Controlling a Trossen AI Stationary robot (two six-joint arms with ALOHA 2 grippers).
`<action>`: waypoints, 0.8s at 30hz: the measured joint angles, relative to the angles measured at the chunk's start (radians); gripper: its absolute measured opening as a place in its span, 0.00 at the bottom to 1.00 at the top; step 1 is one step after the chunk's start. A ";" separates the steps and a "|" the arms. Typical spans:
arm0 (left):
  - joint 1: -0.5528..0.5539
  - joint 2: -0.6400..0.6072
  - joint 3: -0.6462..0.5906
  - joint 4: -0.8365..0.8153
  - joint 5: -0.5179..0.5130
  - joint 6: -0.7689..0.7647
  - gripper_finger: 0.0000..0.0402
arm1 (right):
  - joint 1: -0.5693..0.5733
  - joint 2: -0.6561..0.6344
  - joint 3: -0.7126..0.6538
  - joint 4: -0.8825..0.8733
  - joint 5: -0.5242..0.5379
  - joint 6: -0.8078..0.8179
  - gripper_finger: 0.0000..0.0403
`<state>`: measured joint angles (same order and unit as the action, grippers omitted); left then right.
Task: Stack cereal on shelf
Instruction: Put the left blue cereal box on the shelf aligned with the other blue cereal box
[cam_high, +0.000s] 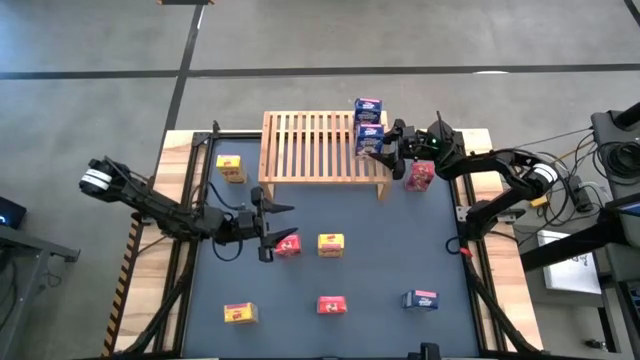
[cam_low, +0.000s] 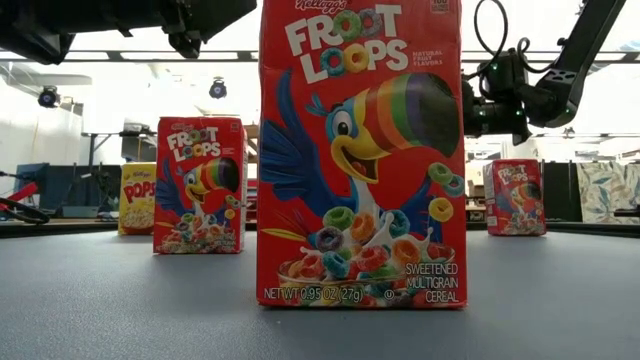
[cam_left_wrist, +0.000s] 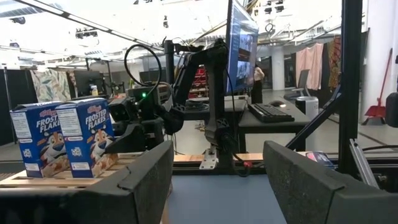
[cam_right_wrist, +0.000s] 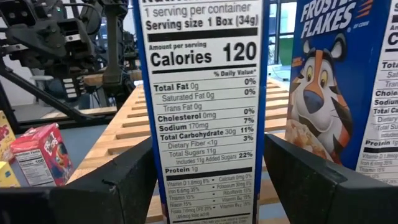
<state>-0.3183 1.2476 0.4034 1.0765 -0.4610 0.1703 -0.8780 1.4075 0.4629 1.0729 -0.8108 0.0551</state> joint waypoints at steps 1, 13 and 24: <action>0.000 0.000 0.000 0.001 0.000 0.000 0.58 | 0.000 0.000 0.000 0.000 0.000 0.000 0.67; 0.000 0.000 0.000 0.001 0.000 0.000 0.58 | 0.000 0.001 0.000 0.001 0.000 -0.021 0.67; 0.000 0.000 0.000 0.000 0.000 0.000 0.58 | -0.006 -0.009 0.000 -0.006 -0.001 -0.013 0.67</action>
<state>-0.3184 1.2476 0.4034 1.0767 -0.4610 0.1707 -0.8840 1.3982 0.4626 1.0666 -0.8116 0.0417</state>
